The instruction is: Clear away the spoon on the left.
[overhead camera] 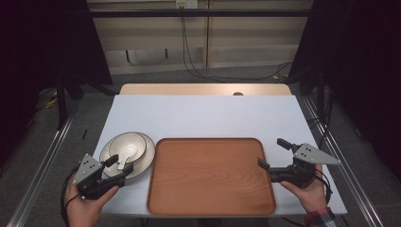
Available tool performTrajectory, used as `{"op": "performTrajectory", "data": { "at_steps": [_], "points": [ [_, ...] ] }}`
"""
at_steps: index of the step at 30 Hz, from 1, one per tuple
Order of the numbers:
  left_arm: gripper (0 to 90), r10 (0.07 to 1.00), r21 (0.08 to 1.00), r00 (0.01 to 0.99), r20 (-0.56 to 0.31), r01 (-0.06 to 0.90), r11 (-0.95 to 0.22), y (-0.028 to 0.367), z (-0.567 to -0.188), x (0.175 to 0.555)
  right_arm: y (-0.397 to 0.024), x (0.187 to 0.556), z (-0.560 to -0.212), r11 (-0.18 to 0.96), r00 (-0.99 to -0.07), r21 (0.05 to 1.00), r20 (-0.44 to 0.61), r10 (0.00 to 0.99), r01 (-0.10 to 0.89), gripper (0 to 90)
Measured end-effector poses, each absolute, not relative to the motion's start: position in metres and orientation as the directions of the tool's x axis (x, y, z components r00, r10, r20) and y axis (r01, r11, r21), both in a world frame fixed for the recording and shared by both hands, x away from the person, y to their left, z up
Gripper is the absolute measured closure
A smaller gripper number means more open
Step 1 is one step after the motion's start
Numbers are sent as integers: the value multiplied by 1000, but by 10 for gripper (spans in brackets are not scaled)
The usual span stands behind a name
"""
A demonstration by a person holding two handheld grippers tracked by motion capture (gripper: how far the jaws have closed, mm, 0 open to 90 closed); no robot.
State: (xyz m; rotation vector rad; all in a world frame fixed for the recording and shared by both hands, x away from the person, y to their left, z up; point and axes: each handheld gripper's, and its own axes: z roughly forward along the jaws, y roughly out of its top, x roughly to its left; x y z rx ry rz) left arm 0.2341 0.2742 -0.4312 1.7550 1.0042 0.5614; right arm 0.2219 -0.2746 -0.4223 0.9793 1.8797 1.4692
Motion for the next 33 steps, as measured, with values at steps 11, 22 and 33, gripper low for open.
{"op": "performTrajectory", "data": {
  "at_steps": [11,22,33],
  "points": [
    [516,854,889,508,-116,436,-139,275,-429,230,-273,224,-423,136,-584,970,8,812,203,28],
    [617,862,869,489,-135,476,-134,277,-430,229,-273,225,-423,132,-585,971,11,811,202,28],
    [649,867,858,474,-154,500,-121,279,-434,231,-273,225,-423,132,-587,970,12,810,202,28]
  ]
}}
